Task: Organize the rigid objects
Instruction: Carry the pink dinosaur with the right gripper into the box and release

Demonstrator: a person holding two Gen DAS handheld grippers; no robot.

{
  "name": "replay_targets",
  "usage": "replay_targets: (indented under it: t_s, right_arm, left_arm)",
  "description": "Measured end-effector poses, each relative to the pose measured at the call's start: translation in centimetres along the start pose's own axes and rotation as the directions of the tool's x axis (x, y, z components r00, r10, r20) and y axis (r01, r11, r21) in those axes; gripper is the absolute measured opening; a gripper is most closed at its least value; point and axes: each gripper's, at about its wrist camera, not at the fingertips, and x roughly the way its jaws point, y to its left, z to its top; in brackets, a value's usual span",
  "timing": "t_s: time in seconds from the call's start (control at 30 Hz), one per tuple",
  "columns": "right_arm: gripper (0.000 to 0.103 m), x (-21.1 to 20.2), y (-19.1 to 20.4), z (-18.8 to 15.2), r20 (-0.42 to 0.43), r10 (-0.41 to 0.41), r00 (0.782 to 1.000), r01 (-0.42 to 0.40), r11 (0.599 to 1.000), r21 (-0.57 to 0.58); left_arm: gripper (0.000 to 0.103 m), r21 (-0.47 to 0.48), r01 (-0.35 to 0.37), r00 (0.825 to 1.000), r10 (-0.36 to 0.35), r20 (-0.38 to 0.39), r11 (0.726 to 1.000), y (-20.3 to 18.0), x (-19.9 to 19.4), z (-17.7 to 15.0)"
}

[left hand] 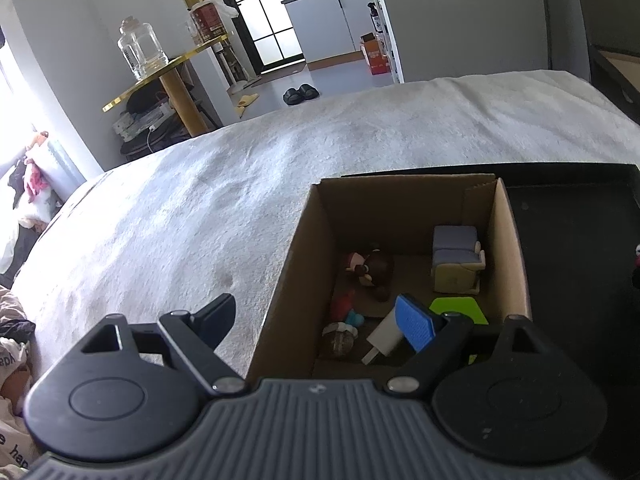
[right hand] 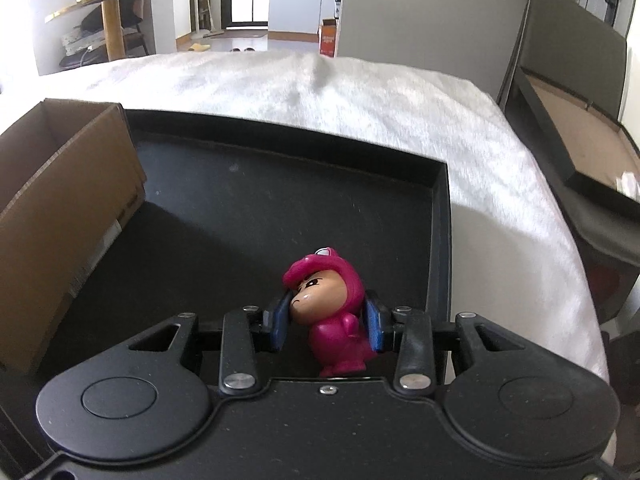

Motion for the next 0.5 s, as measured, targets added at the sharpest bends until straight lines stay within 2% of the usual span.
replay_targets:
  t_s: [0.27, 0.5]
  right_arm:
    - [0.037, -1.2, 1.8, 1.9, 0.042, 0.004, 0.999, -0.003, 0.999, -0.033]
    - [0.037, -2.5, 3.5, 3.0, 0.093, 0.045, 0.995, -0.04, 0.998, -0.049]
  left_arm:
    - [0.086, -0.038, 0.012, 1.0, -0.012, -0.007, 0.999, 1.7, 0.6, -0.4]
    - [0.086, -0.068, 0.017, 1.0, -0.018, -0.013, 0.998, 3.1, 1.0, -0.9]
